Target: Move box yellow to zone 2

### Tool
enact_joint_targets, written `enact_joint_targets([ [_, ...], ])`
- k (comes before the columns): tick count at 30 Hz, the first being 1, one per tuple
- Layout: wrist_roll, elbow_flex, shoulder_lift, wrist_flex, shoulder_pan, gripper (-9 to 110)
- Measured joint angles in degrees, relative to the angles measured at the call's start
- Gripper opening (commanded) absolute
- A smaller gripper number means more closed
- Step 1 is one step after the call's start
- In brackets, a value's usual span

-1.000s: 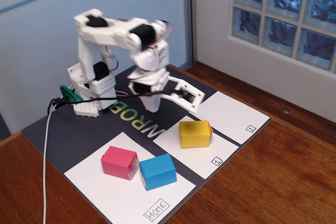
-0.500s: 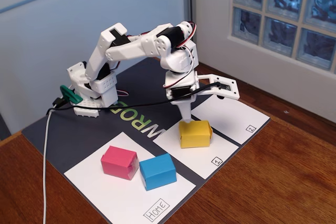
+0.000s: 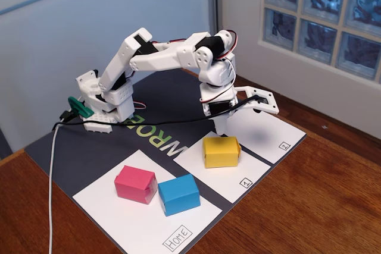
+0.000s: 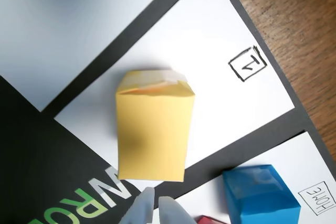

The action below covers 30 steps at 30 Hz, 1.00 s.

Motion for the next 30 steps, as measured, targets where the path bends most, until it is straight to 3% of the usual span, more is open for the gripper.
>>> enact_joint_targets([
  [12, 2.5, 0.0, 0.0, 0.0, -2.2, 2],
  [14, 3.1, 0.0, 0.0, 0.0, -2.2, 12],
  [17, 4.4, 0.0, 0.0, 0.0, -2.6, 38],
  [19, 5.8, 1.1, 0.0, 0.0, -3.2, 45],
  [25, 7.8, 3.4, 0.1, 0.0, -4.0, 52],
  [30, 9.5, 6.7, 0.2, 0.0, -4.8, 48],
])
